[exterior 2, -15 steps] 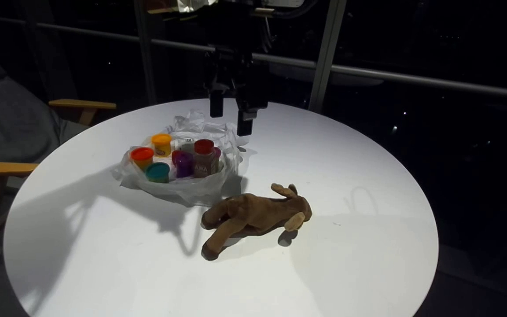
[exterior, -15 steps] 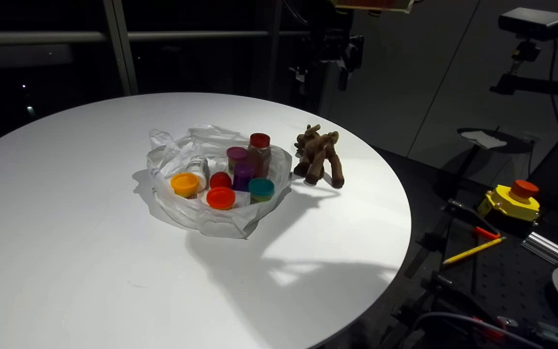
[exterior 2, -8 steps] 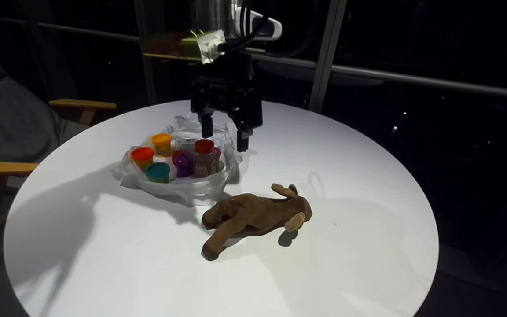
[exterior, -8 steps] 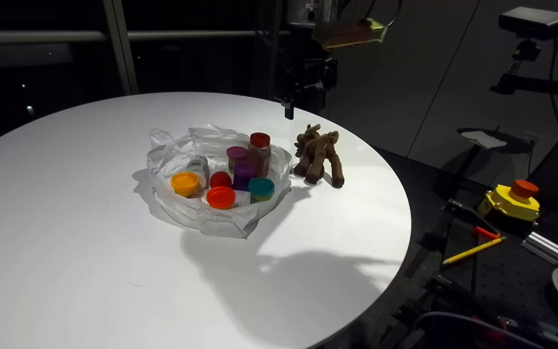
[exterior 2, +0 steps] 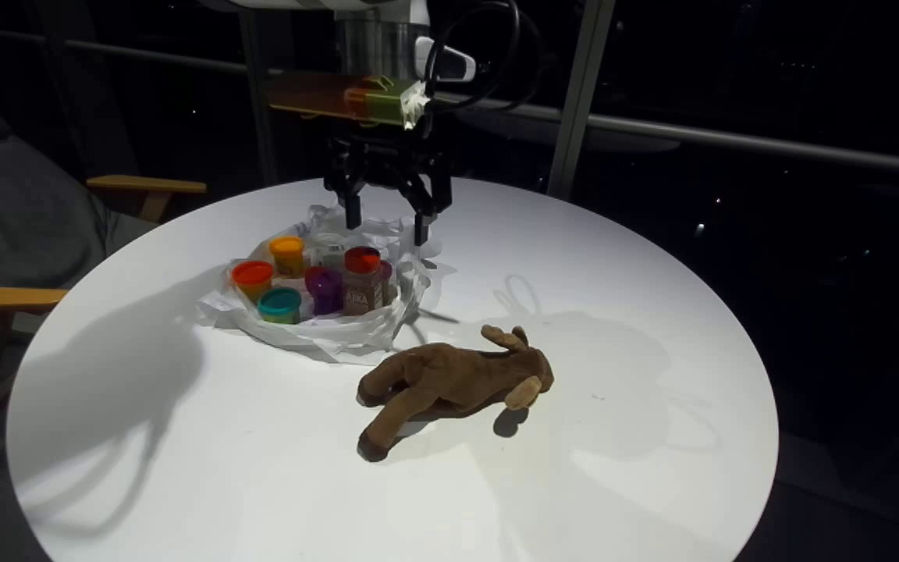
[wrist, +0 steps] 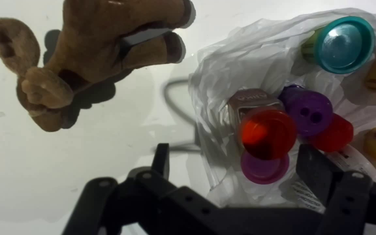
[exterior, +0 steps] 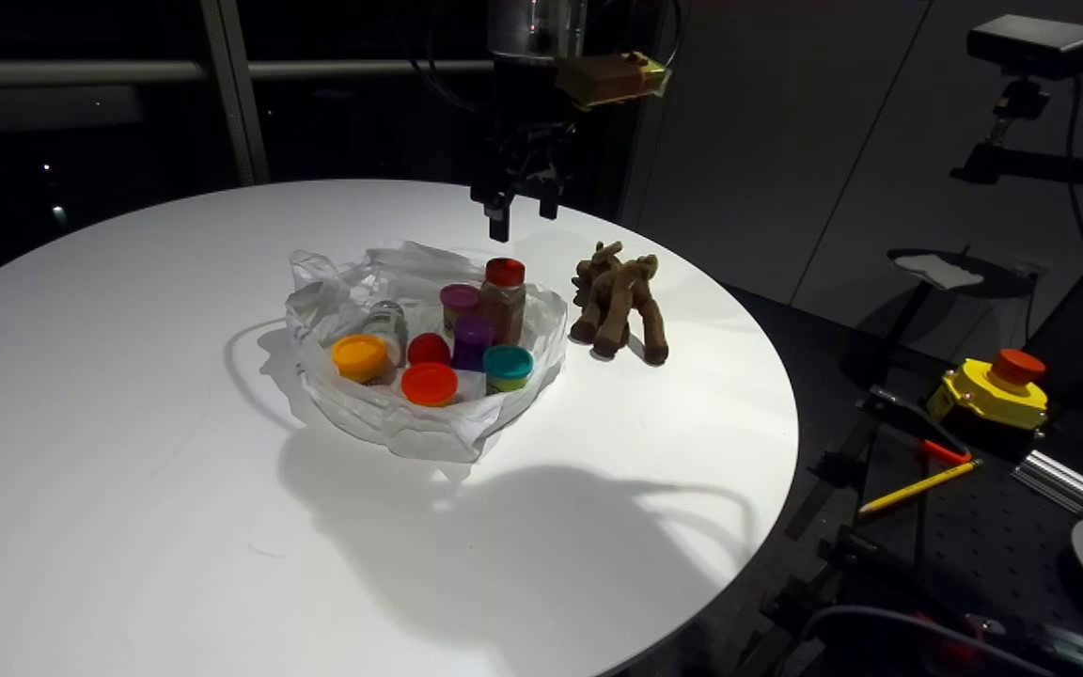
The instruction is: Remove all the objects from the plastic bag and put them on the table
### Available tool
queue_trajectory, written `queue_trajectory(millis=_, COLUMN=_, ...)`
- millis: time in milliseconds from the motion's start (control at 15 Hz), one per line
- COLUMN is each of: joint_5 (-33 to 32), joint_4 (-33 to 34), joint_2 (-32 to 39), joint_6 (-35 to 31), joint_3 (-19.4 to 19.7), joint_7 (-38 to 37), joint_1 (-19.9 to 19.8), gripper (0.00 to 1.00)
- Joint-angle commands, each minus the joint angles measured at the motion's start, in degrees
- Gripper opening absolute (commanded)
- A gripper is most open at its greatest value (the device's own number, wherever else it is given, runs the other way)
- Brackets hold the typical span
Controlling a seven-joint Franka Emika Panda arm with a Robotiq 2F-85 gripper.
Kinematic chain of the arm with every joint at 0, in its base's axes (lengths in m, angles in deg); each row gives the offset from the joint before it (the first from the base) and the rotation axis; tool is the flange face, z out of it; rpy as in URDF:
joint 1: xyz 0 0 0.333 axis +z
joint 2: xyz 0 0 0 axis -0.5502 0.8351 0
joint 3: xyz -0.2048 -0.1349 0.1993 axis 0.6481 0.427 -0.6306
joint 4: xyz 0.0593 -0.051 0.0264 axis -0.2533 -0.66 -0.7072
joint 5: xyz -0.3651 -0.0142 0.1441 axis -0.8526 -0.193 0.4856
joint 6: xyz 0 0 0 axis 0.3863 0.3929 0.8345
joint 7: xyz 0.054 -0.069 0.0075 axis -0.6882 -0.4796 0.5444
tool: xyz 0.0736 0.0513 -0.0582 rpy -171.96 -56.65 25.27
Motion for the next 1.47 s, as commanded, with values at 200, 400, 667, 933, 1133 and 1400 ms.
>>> queue_trajectory(millis=200, joint_5=5.32, joint_4=5.89, joint_2=4.95, joint_6=3.93, joint_3=-2.79, joint_7=11.09, joint_1=-1.86, gripper=1.0)
queue_trajectory(millis=400, joint_5=4.08, joint_4=7.53, joint_2=7.54, joint_6=5.55, joint_3=-1.9, joint_7=9.71, joint_1=-1.0, gripper=1.0)
queue_trajectory(millis=667, joint_5=4.65, joint_4=9.37, joint_2=10.15, joint_6=5.06, joint_3=-2.31, joint_7=10.08, joint_1=-1.21, gripper=0.8)
queue_trajectory(millis=933, joint_5=4.16, joint_4=8.65, joint_2=9.75, joint_6=4.32, joint_3=-1.89, joint_7=8.76, joint_1=-0.69, gripper=0.51)
queue_trajectory(millis=1133, joint_5=3.89, joint_4=5.85, joint_2=7.5, joint_6=2.14, joint_3=-1.5, joint_7=7.68, joint_1=-0.47, gripper=0.28)
queue_trajectory(millis=1400, joint_5=3.91, joint_4=3.27, joint_2=4.19, joint_6=1.87, joint_3=-0.84, joint_7=4.96, joint_1=-0.12, gripper=0.24)
